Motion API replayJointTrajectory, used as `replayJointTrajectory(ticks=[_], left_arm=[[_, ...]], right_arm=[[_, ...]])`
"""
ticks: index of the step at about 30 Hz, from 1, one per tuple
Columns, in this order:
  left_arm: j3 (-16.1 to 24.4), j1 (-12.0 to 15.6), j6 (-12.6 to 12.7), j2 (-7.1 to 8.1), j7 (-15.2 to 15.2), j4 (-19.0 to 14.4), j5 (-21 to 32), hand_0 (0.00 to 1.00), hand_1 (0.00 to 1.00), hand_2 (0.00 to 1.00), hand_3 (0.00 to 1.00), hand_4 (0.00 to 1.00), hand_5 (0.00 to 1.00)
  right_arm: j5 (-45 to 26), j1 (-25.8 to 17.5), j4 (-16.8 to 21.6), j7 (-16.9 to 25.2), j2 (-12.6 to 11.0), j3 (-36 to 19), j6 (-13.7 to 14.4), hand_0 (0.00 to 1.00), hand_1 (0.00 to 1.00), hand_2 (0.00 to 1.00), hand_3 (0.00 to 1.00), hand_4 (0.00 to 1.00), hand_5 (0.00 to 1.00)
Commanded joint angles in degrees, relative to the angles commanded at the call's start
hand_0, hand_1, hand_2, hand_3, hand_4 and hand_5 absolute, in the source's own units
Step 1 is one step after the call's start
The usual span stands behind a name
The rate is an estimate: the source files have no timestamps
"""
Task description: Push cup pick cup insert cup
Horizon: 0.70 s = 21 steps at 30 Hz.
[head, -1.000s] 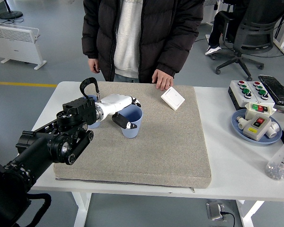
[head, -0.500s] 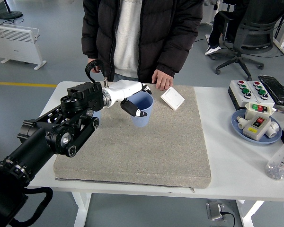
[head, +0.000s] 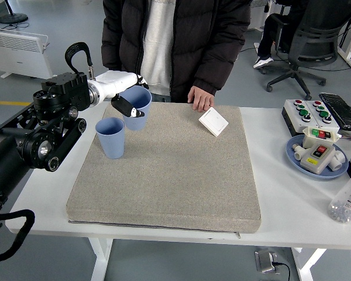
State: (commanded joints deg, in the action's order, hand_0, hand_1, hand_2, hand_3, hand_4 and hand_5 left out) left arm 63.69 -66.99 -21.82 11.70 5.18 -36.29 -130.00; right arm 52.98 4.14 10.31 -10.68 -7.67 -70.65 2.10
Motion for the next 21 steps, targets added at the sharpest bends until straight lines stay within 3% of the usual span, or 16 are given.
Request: replayJointTrajectory(ticks=[3,9,21], left_arm=[[2.89,-0.41,0.04,0.96,0.1,2.05,0.0,0.574,0.569,0.563,0.548,0.383,0.002],[7.31,-0.44,0.31,1.27,0.48,5.2,0.0,0.576,0.57,0.562,0.549,0.378,0.002],[8.05,0.2,0.16,2.06,0.68,6.32,0.0,0.576,0.568,0.562,0.549,0.375,0.002]], right_arm=[[0.12,-0.13,0.0,0.0,-0.02,0.0,-0.01,0.756,0.629,0.648,0.559,0.083,0.465],[0.25,-0.26,0.0,-0.08,0.0,0.02,0.0,0.756,0.629,0.649,0.559,0.083,0.465],[0.15,-0.09,0.0,-0.09,0.08,0.11,-0.03,0.756,0.629,0.649,0.56,0.082,0.463]])
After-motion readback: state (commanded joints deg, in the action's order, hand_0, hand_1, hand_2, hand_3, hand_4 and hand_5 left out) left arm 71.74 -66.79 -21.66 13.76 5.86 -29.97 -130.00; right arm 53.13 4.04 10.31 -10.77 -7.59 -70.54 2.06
